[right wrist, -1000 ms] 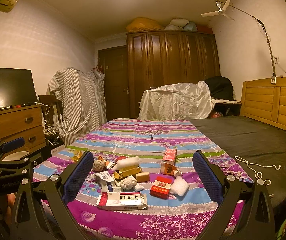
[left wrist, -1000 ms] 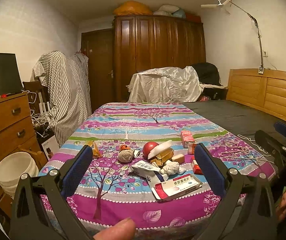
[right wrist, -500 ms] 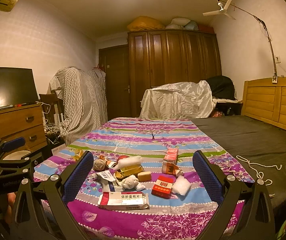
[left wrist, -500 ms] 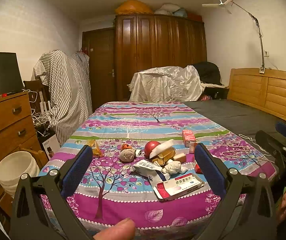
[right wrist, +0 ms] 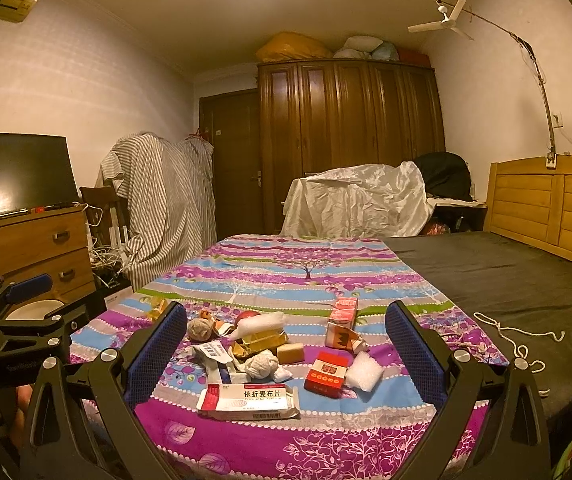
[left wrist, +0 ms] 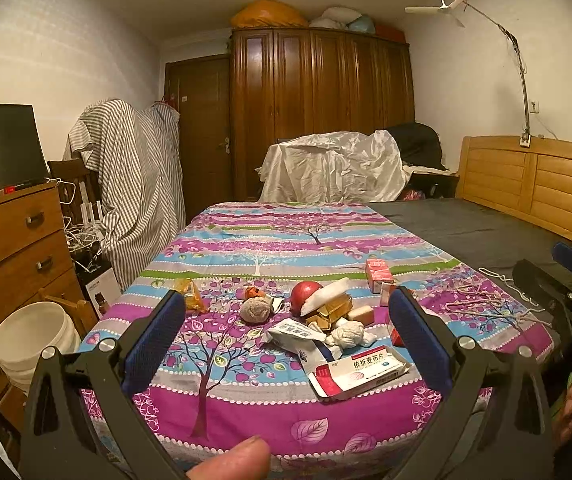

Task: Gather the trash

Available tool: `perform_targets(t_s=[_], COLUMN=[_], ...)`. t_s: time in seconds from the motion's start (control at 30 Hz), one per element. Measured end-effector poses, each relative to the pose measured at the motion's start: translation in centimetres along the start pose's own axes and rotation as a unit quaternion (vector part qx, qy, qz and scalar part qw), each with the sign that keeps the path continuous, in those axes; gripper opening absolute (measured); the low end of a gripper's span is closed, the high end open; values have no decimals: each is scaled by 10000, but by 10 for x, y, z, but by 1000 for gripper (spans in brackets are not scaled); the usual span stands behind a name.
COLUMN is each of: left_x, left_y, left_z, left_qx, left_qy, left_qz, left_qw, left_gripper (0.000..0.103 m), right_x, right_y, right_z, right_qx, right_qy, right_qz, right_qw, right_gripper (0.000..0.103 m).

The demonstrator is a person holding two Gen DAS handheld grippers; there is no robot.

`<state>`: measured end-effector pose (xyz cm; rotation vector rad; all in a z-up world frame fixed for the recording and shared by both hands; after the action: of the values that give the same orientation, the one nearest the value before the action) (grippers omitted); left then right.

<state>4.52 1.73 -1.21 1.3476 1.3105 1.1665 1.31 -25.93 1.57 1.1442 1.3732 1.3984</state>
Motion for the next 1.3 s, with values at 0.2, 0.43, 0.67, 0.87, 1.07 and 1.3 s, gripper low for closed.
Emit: perform_targets(t_s=[0.2,0.43,0.67,0.87,1.07,1.3], left_x=[0,0,1,17,52,43], left_y=[-1,-2,-5,-21,-76,-104], left_z=[2,2,8,35,105,180], left_qx=[12,18,88,417,1865,2902], left_qy=[2,-3,-5,-51,-428,-939], left_qz=[9,10,36,275,239,-1022], left_qw=[10000,10000,10000,9987,9812,9468], left_gripper=[98,98,98,98,98,98], right_x=[-1,-1,0,-5,-17,-30], right_y=[-2,-3,-4,-15,-42,-76], right_z=[2,2,3,14,42,87], right_qx=[20,27,43,250,744,1283], right_qy=[7,11,14,29,80,156], right_qz=[-3,-3,-6,-75,-11,144], right_qw=[10000,10000,10000,9997,9972,9915], right_gripper=[99,99,99,99,99,99])
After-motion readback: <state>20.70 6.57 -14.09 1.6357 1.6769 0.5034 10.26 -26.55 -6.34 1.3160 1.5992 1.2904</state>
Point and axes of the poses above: each gripper's, at about its wrist camera, not at the fingertips, and z roughly the way its jaws point, x to its left, y to its top, the point moved 4 cm from there along z, roughly the way its jaws point, and after that the axes turned 8 degrees about -x, right-handed, at the moved point
